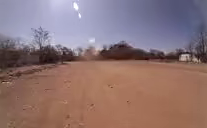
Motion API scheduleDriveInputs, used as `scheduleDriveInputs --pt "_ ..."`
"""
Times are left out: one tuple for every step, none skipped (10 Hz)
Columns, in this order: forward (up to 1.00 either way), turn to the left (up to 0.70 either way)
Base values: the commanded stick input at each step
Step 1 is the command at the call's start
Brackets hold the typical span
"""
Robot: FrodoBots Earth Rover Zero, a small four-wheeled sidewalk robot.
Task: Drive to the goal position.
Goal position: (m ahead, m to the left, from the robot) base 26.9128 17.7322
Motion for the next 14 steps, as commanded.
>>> scheduleDriveInputs --pt "1.00 0.00" --pt "1.00 0.00" --pt "1.00 0.00" --pt "1.00 0.00" --pt "1.00 0.00" --pt "1.00 0.00" --pt "1.00 0.00" --pt "1.00 0.00" --pt "1.00 0.00" --pt "1.00 0.00" --pt "1.00 0.00" --pt "1.00 0.00" --pt "1.00 0.00" --pt "1.00 0.00"
